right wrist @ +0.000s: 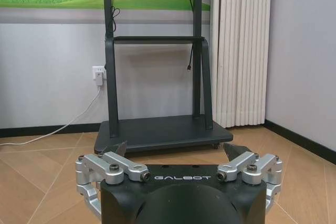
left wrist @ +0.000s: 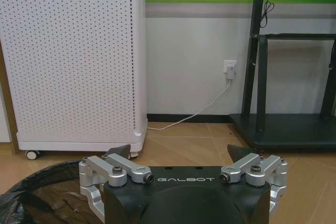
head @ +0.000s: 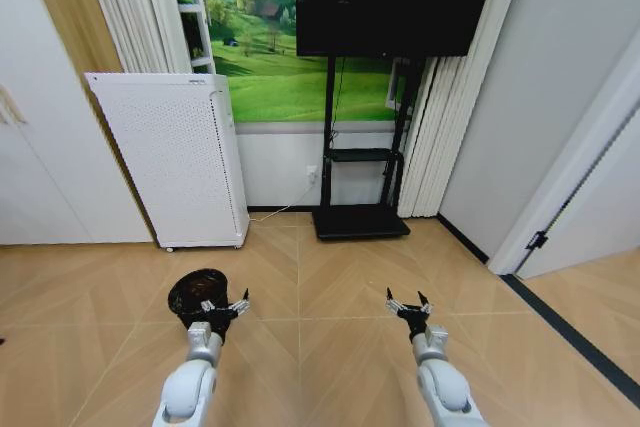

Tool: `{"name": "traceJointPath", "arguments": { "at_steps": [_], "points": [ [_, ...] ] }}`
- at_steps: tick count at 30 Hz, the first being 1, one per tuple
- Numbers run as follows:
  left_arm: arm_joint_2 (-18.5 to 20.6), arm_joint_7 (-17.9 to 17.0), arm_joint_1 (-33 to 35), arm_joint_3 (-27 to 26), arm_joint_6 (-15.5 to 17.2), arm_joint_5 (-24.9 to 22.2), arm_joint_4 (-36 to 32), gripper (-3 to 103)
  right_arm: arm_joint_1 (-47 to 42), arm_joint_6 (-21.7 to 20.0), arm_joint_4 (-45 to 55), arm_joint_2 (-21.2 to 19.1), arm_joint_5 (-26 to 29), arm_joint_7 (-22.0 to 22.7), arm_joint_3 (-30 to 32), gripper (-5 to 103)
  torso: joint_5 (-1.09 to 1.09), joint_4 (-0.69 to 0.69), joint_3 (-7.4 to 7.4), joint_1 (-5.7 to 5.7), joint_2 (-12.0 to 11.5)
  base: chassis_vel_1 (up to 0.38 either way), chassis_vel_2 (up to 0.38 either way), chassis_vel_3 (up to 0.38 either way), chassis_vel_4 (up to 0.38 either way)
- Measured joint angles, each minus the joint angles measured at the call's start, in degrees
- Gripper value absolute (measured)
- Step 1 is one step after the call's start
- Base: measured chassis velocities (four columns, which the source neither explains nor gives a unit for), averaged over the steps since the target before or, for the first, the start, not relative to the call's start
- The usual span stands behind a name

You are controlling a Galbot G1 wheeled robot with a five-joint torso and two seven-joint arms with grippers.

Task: Pick up the trash bin and place the garbage on the floor into it.

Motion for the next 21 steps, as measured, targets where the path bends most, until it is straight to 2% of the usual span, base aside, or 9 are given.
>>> {"name": "traceJointPath", "arguments": {
  "at_steps": [9,14,21],
  "points": [
    [-0.2,0.2,-0.3,-0.3,0.3,-0.1,0.5,100,-0.7,-0.7,1.0,0.2,-0.4,0.0,-0.4,100,0.0,0.01,1.41,0.58,2.0,0.0,0.0,0.0,0.0],
    [-0.2,0.3,-0.3,-0.4,0.3,-0.2,0.5,100,-0.6,-0.8,1.0,0.2,-0.4,0.0,-0.5,100,-0.01,0.01,1.73,0.71,2.5,0.0,0.0,0.0,0.0],
    [-0.1,0.8,-0.3,-1.0,0.2,-0.5,0.7,100,-0.7,-1.1,1.3,0.2,-0.4,0.2,-0.8,100,0.0,0.01,3.46,1.38,4.9,0.0,0.0,0.0,0.0]
  ]
}}
